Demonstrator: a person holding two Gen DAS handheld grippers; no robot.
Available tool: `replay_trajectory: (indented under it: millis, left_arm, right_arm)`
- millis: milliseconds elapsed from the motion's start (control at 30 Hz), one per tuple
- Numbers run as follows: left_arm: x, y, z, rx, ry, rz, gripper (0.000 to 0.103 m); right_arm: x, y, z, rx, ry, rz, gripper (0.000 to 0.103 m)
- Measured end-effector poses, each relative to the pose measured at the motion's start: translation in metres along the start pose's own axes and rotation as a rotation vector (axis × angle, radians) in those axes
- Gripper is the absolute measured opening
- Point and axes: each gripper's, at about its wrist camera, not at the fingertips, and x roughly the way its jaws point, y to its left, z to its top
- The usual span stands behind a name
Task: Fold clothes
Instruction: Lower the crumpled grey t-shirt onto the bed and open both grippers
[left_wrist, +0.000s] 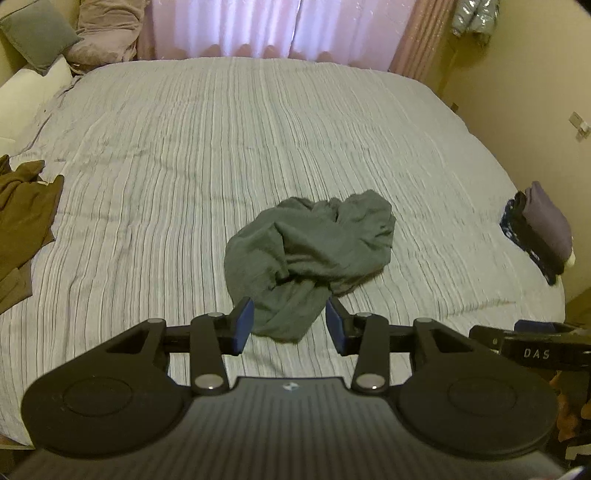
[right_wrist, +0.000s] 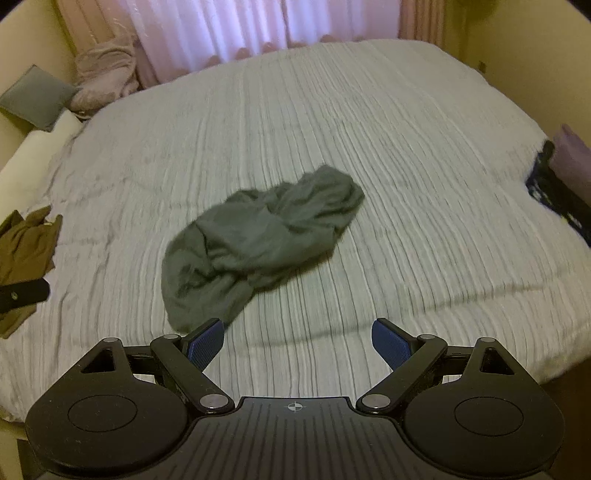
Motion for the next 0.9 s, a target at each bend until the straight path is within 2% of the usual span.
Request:
replay_trajectory:
  millis: [200,533,667,900]
  left_arm:
    - [0.0,0.013,-0.015,0.006,0.03,-0.007,0.038]
    - [-0.004,0.026,-0.021,-0.036,0.024,0.029,0.039]
    - [0.002,0.019,-0.022,-0.056,0.031,0.051,0.039]
    - [0.019,-0.024,-0.01,-0.071,0.03,0.061,0.039]
  right_arm:
    - [-0.007,0.007,-0.028,0.039,0.026,-0.04,0.091]
    - [-0.005,0.021,-0.027,-0.024,0.017,-0.051,0.091]
    - [-0.001,0.013,-0.02,-0.049,0.021,-0.045,0.091]
    - [0.006,-0.026,0.003,-0.079,0.014,-0.028,0.091]
